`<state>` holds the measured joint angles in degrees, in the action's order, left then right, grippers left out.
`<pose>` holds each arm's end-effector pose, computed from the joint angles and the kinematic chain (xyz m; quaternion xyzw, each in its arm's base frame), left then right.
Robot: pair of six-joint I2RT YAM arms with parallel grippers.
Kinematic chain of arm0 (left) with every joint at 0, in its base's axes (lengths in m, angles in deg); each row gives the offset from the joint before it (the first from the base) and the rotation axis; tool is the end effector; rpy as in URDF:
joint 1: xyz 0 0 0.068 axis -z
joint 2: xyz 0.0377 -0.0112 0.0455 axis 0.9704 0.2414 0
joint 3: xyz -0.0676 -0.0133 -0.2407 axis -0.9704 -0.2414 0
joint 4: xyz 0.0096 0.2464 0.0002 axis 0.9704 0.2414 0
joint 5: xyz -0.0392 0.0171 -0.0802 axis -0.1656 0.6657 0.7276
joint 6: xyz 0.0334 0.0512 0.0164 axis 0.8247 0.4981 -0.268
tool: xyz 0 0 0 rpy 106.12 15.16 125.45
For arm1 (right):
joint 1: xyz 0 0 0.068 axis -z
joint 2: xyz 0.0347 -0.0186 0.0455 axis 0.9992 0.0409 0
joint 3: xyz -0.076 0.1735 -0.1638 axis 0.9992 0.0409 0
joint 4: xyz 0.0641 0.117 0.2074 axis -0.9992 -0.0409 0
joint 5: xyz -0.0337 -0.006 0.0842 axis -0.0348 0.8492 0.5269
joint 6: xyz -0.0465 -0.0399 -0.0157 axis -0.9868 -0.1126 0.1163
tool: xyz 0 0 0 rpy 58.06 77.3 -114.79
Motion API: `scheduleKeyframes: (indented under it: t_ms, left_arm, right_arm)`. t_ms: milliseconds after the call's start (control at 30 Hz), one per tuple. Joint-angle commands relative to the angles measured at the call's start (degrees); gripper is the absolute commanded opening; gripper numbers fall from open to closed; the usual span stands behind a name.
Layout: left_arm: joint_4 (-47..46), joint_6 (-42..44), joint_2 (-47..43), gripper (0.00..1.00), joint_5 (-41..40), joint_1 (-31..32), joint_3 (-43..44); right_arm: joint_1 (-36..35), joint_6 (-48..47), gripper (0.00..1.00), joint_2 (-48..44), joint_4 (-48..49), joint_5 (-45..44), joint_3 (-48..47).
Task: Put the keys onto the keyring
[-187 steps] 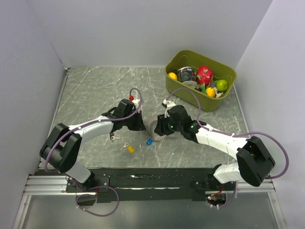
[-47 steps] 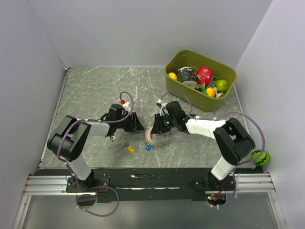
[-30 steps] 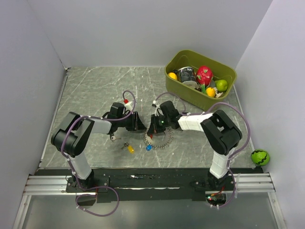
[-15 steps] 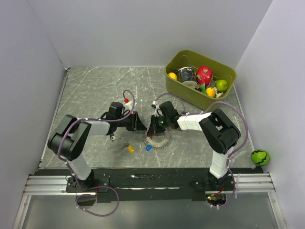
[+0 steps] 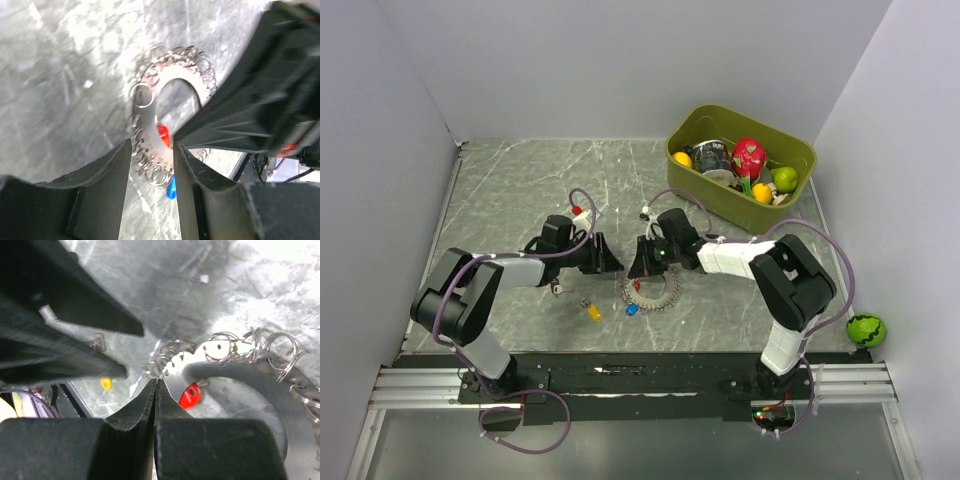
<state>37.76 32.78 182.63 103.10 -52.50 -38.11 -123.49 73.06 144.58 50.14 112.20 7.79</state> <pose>0.2693 -0.1486 0.1338 0.0798 0.8523 -0.4473 0.2591 0.2692 0.2244 0.1378 -0.1777 0.8770 0.3986 0.2011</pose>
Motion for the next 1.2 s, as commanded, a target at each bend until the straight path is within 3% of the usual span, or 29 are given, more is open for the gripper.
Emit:
scheduleKeyframes:
  t_ms: [0,433,1167]
  left_arm:
    - [-2.8,-0.5,-0.5,0.46,0.2,-1.1,-1.2]
    - [-5.5,-0.8,1.8,0.43,-0.1,-1.1,-1.3]
    - [-3.3,1.1,7.3,0.35,0.2,-0.7,3.4]
  right_arm:
    - [1.5,0.5,0.06,-5.4,2.9,1.0,1.8]
    - [1.9,-1.1,0.16,-5.9,0.2,0.1,1.0]
    - [4.3,-0.5,0.18,-9.4,0.4,-0.6,3.1]
